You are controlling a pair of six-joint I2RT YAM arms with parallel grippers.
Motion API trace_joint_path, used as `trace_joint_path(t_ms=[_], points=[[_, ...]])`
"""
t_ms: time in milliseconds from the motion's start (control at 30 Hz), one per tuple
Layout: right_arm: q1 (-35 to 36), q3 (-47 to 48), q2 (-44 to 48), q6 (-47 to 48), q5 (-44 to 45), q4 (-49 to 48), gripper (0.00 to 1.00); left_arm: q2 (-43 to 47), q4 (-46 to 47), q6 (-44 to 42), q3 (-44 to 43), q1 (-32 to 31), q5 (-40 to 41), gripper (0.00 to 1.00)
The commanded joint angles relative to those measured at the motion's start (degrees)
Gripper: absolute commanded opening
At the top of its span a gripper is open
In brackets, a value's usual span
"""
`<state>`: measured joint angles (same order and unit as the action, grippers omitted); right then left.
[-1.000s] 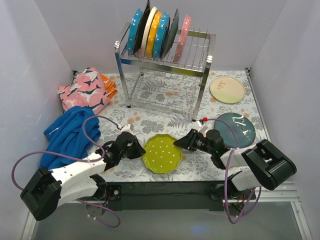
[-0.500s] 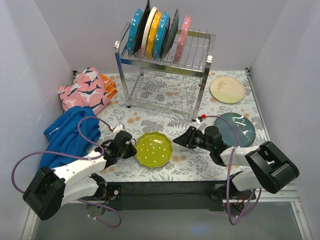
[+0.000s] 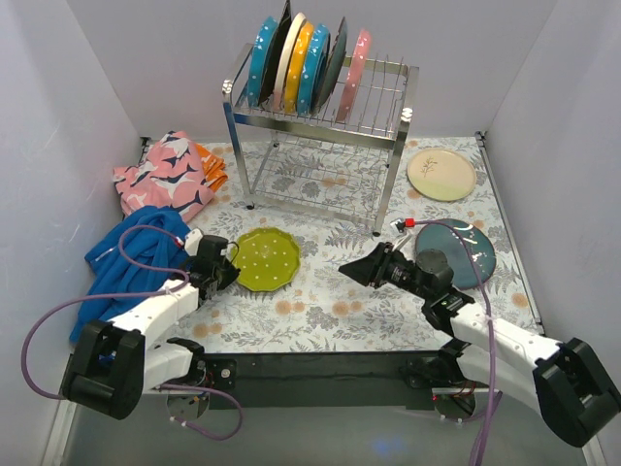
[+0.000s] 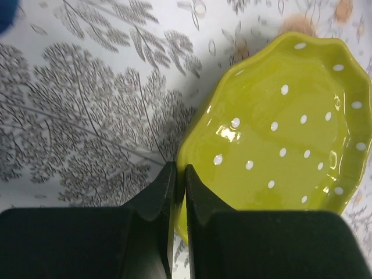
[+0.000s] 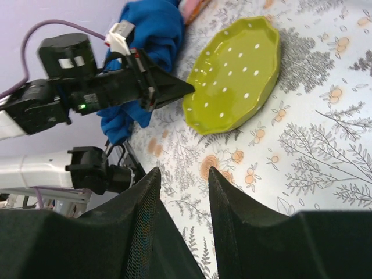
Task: Unload the plates from the dish rack
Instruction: Place the plate at the center of the board.
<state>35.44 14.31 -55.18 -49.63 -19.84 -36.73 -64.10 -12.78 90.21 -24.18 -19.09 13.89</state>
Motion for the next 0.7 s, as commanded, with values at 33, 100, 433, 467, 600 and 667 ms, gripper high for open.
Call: trace_joint_path(t_ms=[33,100,433,467,600,667], points=[[0.33,0.90,8.75,2.86,-0.73,5.42,0.45,-2.34,6.08,0.58,-4.11,4.50,5.01,0.00],[0.42,1.16,10.87,3.66,-0.21,7.28,0.46,-4.97,6.45,0.66,-5.08,4.94,5.71,0.00],[0.42,2.39,16.25,6.73,2.26,13.17,0.50,-10.70,6.44,0.31,-9.39,8.89,11.25,0.00],[0.33,2.92,16.16,6.91,2.08,13.44,0.50,-10.44,6.88,0.49,-9.22,9.07,11.25,0.00],[0.42,3.45,16.15,7.35,2.61,14.05,0.50,-10.61,6.80,0.23,-10.09,9.16,12.39,0.00],[0.33,3.54,16.24,7.44,2.87,14.41,0.51,-10.79,6.45,0.14,-10.62,9.16,12.04,0.00]])
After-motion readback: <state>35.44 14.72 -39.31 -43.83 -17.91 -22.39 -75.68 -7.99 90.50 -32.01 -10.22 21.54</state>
